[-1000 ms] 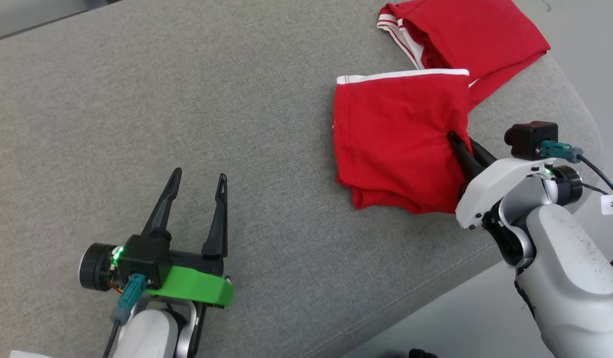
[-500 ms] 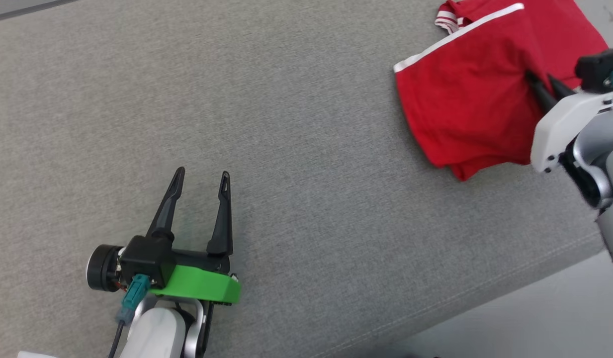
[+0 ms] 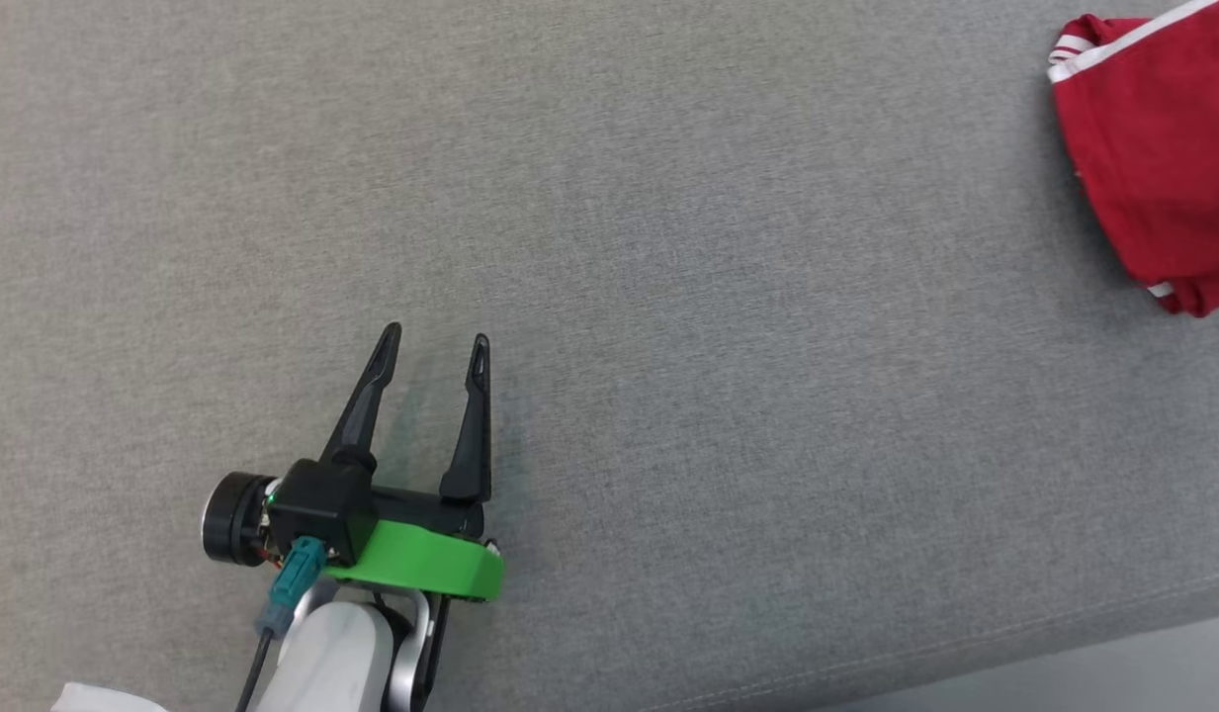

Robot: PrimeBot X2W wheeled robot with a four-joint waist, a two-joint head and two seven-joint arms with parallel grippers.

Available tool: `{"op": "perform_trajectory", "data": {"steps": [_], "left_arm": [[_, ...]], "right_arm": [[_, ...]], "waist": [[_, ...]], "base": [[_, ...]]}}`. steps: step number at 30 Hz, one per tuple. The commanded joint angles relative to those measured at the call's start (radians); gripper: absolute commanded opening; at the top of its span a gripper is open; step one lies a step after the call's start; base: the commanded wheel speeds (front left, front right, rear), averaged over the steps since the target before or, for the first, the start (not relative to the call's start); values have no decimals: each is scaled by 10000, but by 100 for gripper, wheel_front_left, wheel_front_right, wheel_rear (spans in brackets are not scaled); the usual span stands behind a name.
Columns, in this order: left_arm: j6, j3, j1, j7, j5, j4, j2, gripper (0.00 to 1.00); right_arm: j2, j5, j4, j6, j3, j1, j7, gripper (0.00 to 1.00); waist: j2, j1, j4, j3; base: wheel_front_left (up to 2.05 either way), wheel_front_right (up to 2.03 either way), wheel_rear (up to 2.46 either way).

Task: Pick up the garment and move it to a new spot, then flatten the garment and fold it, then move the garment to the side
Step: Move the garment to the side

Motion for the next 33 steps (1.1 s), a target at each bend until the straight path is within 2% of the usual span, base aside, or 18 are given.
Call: {"op": "perform_trajectory", "data": {"steps": [1, 4, 8, 10, 11, 12, 13, 18, 22, 24, 33], "left_arm": [[-12, 15, -190, -76, 81, 14, -4, 100], [-25, -23, -164, -70, 129, 31, 1, 100], [-42, -29, -103, -75, 153, 57, 17, 100], [-40, -25, -71, -77, 157, 67, 13, 100], [-38, -21, -47, -78, 157, 75, 8, 100], [-25, -11, -21, -78, 156, 80, 6, 100], [-11, 5, 12, -79, 156, 85, 4, 100], [9, 43, 123, -80, 158, 99, 39, 100], [18, 94, 198, -79, 69, 172, 50, 100], [23, 199, 187, -79, -30, 226, 38, 100], [12, 837, 27, -72, -447, 680, -32, 100]], "right_arm": [[-196, -166, 120, -17, -77, -175, -70, 0], [-384, -399, 519, -18, -292, -252, -298, 0], [-152, -852, 1249, -18, -790, -188, -589, 0], [23, -1034, 1706, -18, -1173, -79, -702, 30], [152, -1084, 1926, -17, -1306, 20, -677, 50], [216, -1182, 2039, -18, -1436, 49, -786, 82], [249, -1325, 2200, -18, -1624, 37, -896, 100], [550, -2304, 2586, -17, -2348, -116, -1690, 100], [1036, -2629, 2398, -18, -2341, -312, -2113, 100], [1460, -2573, 2140, -18, -2088, -500, -2357, 100], [2467, -1753, 1484, -17, -1173, -120, -3046, 100]], "waist": [[-1, 0, 440, 239], [-1, 0, 633, 309], [-1, 0, 759, 318], [-1, 0, 785, 289], [-1, 0, 789, 261], [-1, 0, 780, 241], [-1, 0, 764, 217], [-1, 0, 558, 27], [-1, 0, 329, -283], [-1, 0, 191, -609], [-1, 0, 179, -2014]], "base": [[0, 0, 0], [0, 0, 0], [0, 0, 0], [0, 0, 0], [0, 0, 0], [0, 0, 0], [0, 0, 0], [0, 0, 0], [0, 0, 0], [0, 0, 0], [0, 0, 0]]}}
